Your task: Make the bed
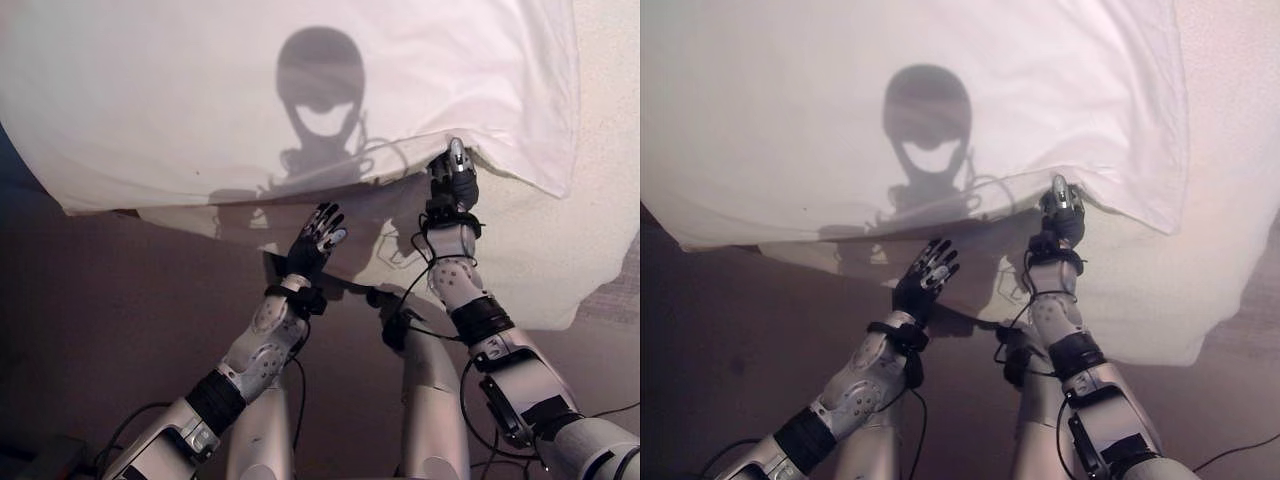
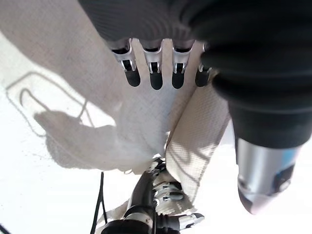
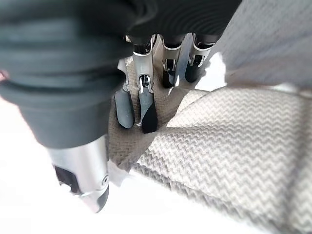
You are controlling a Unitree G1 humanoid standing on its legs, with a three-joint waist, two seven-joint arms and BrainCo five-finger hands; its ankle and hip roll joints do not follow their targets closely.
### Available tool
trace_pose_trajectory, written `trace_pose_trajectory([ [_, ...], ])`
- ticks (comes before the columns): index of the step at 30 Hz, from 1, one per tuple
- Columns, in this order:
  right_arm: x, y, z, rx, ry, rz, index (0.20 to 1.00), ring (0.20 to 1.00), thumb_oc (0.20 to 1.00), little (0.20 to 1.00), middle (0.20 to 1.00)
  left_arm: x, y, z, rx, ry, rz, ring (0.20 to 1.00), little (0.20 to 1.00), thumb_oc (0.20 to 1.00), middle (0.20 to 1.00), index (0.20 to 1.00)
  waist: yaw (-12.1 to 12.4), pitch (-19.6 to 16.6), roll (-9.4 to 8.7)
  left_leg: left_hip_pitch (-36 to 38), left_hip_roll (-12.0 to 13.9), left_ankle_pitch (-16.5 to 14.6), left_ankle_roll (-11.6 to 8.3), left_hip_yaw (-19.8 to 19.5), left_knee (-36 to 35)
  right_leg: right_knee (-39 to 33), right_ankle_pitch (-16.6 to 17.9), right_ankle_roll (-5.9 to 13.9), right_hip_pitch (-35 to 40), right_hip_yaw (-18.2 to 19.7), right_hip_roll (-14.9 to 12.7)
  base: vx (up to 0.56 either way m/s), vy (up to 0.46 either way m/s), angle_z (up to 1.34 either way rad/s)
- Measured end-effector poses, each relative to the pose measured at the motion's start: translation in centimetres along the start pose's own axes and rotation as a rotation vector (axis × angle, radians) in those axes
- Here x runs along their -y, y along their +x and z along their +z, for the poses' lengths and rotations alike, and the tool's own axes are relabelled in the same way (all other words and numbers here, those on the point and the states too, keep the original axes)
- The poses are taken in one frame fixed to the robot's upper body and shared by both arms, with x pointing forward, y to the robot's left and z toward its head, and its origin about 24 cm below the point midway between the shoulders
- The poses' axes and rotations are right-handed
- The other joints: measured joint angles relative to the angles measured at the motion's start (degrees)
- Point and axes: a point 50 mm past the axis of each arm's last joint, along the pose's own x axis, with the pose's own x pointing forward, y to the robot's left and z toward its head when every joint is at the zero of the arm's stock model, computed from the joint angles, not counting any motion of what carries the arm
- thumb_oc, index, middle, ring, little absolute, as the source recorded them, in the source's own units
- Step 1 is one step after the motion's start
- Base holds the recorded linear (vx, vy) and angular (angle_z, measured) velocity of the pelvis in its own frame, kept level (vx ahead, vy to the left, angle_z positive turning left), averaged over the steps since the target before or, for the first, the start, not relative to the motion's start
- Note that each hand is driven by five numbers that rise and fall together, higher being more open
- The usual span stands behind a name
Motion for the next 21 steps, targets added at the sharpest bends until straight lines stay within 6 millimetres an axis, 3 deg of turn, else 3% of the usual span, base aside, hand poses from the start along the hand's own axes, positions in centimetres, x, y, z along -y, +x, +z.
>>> trace_pose_trajectory([
  [1, -0.1, 0.0, 0.0, 0.0, 0.005, 0.006, 1.0, 1.0, 1.0, 1.0, 1.0, 0.0, 0.0, 0.0, 0.0, 0.0, -0.002, 1.0, 1.0, 1.0, 1.0, 1.0, -0.01, 0.0, 0.0, 0.0, 0.02, 0.0, 0.0, 0.0, 0.0, 0.0, 0.0, 0.0, 0.0, 0.0, 0.02, 0.0, 0.0, 0.0],
  [2, -0.1, 0.0, 0.0, 0.0, 0.006, 0.007, 0.831, 0.831, 0.831, 0.831, 0.831, 0.0, 0.0, 0.0, 0.0, 0.0, -0.005, 1.0, 1.0, 1.0, 1.0, 1.0, -0.01, 0.0, 0.0, 0.0, 0.02, 0.0, 0.0, 0.0, 0.0, 0.0, 0.0, 0.0, 0.0, 0.0, 0.02, 0.0, 0.0, 0.0],
  [3, -0.1, 0.0, 0.0, 0.004, 0.009, 0.008, 0.2, 0.2, 0.2, 0.2, 0.2, 0.0, 0.0, 0.0, 0.0, -0.001, -0.008, 1.0, 1.0, 1.0, 1.0, 1.0, -0.01, 0.0, 0.0, 0.0, 0.01, 0.0, 0.0, 0.01, 0.0, -0.01, 0.0, 0.0, 0.0, 0.01, 0.02, 0.0, 0.0, 0.0],
  [9, -1.5, -0.2, 0.2, 0.017, 0.05, 0.059, 0.2, 0.2, 0.2, 0.2, 0.2, 0.4, 0.3, 0.1, 0.007, -0.024, -0.015, 1.0, 1.0, 1.0, 1.0, 1.0, 0.0, 0.0, 0.01, 0.0, 0.02, 0.0, 0.0, 0.01, 0.04, 0.03, 0.0, 0.0, 0.0, 0.01, 0.0, 0.0, 0.0, 0.0],
  [14, -3.8, -1.1, 0.5, 0.025, 0.106, 0.164, 0.2, 0.2, 0.2, 0.2, 0.2, 2.6, 1.4, 0.9, 0.041, -0.188, -0.064, 1.0, 1.0, 1.0, 1.0, 1.0, -0.02, 0.0, -0.01, 0.02, 0.0, 0.0, 0.02, 0.03, 0.12, 0.12, 0.0, -0.01, -0.02, 0.07, -0.06, 0.0, 0.0, 0.0],
  [18, -3.7, -1.7, 0.0, 0.022, 0.128, 0.173, 0.2, 0.2, 0.2, 0.2, 0.2, 5.7, 2.9, 1.4, 0.053, -0.377, -0.135, 1.0, 1.0, 1.0, 1.0, 1.0, -0.72, 0.0, -0.02, 0.01, -0.14, 0.02, 0.06, -0.03, 0.16, 0.34, -0.01, -0.02, -0.02, 0.06, -0.22, 0.0, 0.0, 0.0],
  [21, -3.7, -2.0, -0.3, 0.019, 0.141, 0.168, 0.2, 0.2, 0.2, 0.2, 0.2, 6.2, 3.2, 2.0, 0.075, -0.434, -0.142, 1.0, 1.0, 1.0, 1.0, 1.0, -1.46, -0.01, -0.04, 0.01, -0.19, 0.02, 0.07, -0.07, 0.16, 0.37, -0.01, -0.02, -0.02, 0.06, -0.25, 0.0, 0.0, 0.0],
])
